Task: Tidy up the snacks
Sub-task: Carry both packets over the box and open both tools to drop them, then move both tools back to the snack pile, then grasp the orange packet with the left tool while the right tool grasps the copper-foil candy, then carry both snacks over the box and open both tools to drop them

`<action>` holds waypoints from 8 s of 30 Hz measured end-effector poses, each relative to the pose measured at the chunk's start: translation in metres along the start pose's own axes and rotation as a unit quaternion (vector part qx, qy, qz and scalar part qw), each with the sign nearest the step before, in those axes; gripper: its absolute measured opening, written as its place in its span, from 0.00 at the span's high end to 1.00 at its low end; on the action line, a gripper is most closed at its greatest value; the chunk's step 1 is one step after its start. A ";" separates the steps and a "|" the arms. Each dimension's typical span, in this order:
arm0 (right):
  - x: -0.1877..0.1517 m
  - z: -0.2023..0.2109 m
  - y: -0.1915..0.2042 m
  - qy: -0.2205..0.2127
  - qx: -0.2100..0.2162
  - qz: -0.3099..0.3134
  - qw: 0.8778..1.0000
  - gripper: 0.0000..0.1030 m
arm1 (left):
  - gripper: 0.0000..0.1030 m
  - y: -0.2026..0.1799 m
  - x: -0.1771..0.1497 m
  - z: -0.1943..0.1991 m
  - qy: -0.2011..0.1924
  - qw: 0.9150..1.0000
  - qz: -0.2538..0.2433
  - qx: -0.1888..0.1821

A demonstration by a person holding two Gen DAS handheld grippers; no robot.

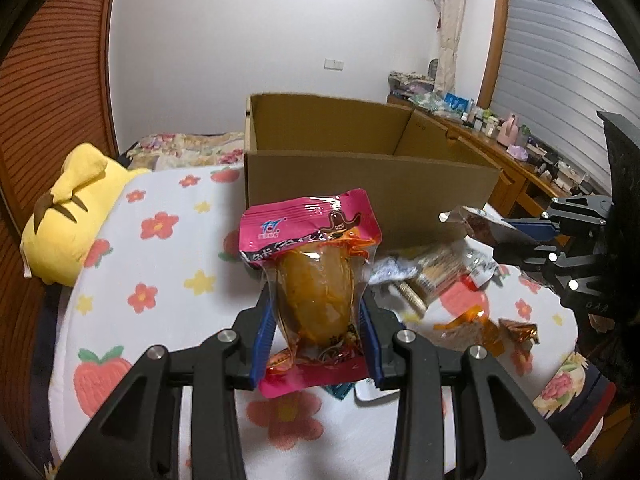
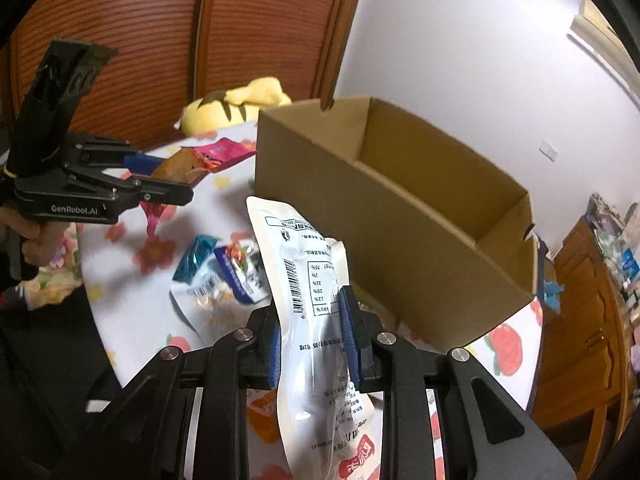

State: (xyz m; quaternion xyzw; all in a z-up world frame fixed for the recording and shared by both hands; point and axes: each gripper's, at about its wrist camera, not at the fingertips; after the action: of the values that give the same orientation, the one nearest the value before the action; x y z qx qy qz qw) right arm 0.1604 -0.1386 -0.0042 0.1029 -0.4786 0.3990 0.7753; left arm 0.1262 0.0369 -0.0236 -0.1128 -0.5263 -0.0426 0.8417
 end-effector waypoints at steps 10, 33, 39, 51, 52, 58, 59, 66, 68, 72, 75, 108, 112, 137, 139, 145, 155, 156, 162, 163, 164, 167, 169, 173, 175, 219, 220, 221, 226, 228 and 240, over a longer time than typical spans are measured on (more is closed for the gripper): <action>0.044 0.013 -0.028 -0.043 -0.019 -0.011 0.999 0.77 | 0.64 -0.016 0.049 0.001 -0.036 0.999 -0.026 -0.019; 0.090 -0.072 -0.123 -0.030 -0.030 -0.077 0.996 0.77 | 0.64 -0.014 0.119 -0.100 -0.015 0.999 -0.046 -0.018; 0.073 -0.091 -0.134 0.000 -0.029 -0.100 0.995 0.76 | 0.64 -0.019 0.113 -0.120 0.001 0.998 -0.051 -0.020; 0.063 -0.099 -0.137 0.020 -0.044 -0.115 0.992 0.75 | 0.57 -0.022 0.112 -0.137 0.021 0.999 -0.043 -0.015; 0.062 -0.098 -0.139 0.017 -0.042 -0.121 0.992 0.73 | 0.57 -0.021 0.111 -0.137 0.022 0.999 -0.042 -0.014; 0.064 -0.086 -0.140 0.004 -0.045 -0.130 0.990 0.71 | 0.54 -0.023 0.111 -0.131 0.018 0.999 -0.046 -0.015; 0.065 -0.082 -0.139 0.001 -0.045 -0.132 0.990 0.71 | 0.52 -0.025 0.112 -0.129 0.012 0.999 -0.048 -0.013; 0.071 -0.043 -0.132 -0.025 -0.056 -0.143 0.988 0.63 | 0.51 -0.028 0.121 -0.102 -0.014 0.999 -0.047 -0.020; 0.071 -0.031 -0.130 -0.032 -0.057 -0.151 0.986 0.58 | 0.51 -0.030 0.120 -0.091 -0.019 0.998 -0.049 -0.024; 0.068 -0.002 -0.117 -0.047 -0.067 -0.162 0.983 0.50 | 0.50 -0.035 0.111 -0.063 -0.031 0.997 -0.060 -0.029; 0.060 0.018 -0.103 -0.056 -0.072 -0.171 0.981 0.49 | 0.49 -0.039 0.098 -0.041 -0.036 0.997 -0.063 -0.037; -0.113 0.038 -0.003 0.049 -0.086 -0.197 0.975 0.49 | 0.47 -0.078 -0.043 -0.017 0.062 0.991 -0.080 -0.086; -0.122 0.033 -0.007 0.060 -0.093 -0.199 0.974 0.66 | 0.47 -0.087 -0.047 -0.018 0.070 0.988 -0.098 -0.096; -0.130 0.036 -0.011 0.045 -0.089 -0.214 0.972 0.78 | 0.54 -0.128 -0.046 -0.063 0.132 0.960 -0.195 -0.153; -0.130 0.036 -0.010 0.045 -0.089 -0.213 0.972 0.78 | 0.55 -0.128 -0.045 -0.066 0.135 0.962 -0.188 -0.147; -0.131 0.037 -0.012 0.042 -0.088 -0.219 0.971 0.78 | 0.56 -0.135 -0.044 -0.077 0.142 0.964 -0.175 -0.138; -0.132 0.038 -0.013 0.039 -0.087 -0.222 0.970 0.78 | 0.35 -0.125 -0.044 -0.075 0.156 0.958 -0.192 -0.145; -0.132 0.038 -0.013 0.039 -0.087 -0.222 0.970 0.78 | 0.30 -0.123 -0.044 -0.076 0.160 0.957 -0.193 -0.143; -0.132 0.038 -0.013 0.038 -0.087 -0.224 0.970 0.78 | 0.27 -0.117 -0.048 -0.080 0.170 0.955 -0.185 -0.156; -0.132 0.038 -0.013 0.037 -0.087 -0.225 0.970 0.78 | 0.27 -0.118 -0.048 -0.081 0.169 0.955 -0.185 -0.156; -0.132 0.038 -0.013 0.037 -0.087 -0.225 0.970 0.78 | 0.27 -0.119 -0.047 -0.081 0.169 0.955 -0.185 -0.157; -0.132 0.038 -0.013 0.036 -0.086 -0.226 0.970 0.78 | 0.29 -0.123 -0.045 -0.085 0.172 0.954 -0.185 -0.160; -0.133 0.038 -0.013 0.036 -0.085 -0.226 0.970 0.78 | 0.33 -0.125 -0.044 -0.085 0.172 0.953 -0.186 -0.163; -0.133 0.038 -0.013 0.037 -0.083 -0.226 0.970 0.78 | 0.43 -0.125 -0.046 -0.080 0.169 0.951 -0.193 -0.175; -0.133 0.038 -0.013 0.037 -0.082 -0.226 0.970 0.78 | 0.46 -0.125 -0.046 -0.078 0.167 0.950 -0.195 -0.178; -0.070 0.061 -0.023 -0.031 -0.101 -0.197 0.975 0.82 | 0.55 -0.110 0.043 -0.022 0.000 0.982 -0.126 -0.144; -0.066 0.062 -0.024 -0.034 -0.101 -0.194 0.975 0.82 | 0.55 -0.109 0.045 -0.021 -0.002 0.982 -0.126 -0.143; -0.062 0.063 -0.025 -0.037 -0.102 -0.192 0.975 0.82 | 0.55 -0.109 0.047 -0.019 -0.004 0.982 -0.126 -0.142; -0.046 0.066 -0.030 -0.049 -0.102 -0.186 0.976 0.82 | 0.55 -0.105 0.057 -0.015 -0.014 0.982 -0.129 -0.136; -0.040 0.066 -0.032 -0.053 -0.101 -0.185 0.976 0.82 | 0.55 -0.103 0.061 -0.013 -0.018 0.982 -0.129 -0.135; 0.015 0.045 -0.061 -0.090 -0.088 -0.169 0.978 0.82 | 0.55 -0.072 0.093 -0.029 -0.033 0.983 -0.131 -0.123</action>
State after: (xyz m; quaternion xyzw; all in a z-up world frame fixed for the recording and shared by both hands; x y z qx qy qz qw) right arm 0.1776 -0.1961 0.0452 0.1486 -0.5552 0.2079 0.7915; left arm 0.1787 -0.0357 0.0579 -0.1468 -0.5551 -0.2132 0.7905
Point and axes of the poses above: each gripper's, at about its wrist camera, not at the fingertips, and z roughly against the way its jaws point, y to its left, x to its top, and after that the axes turned 13 degrees about -y, right-handed
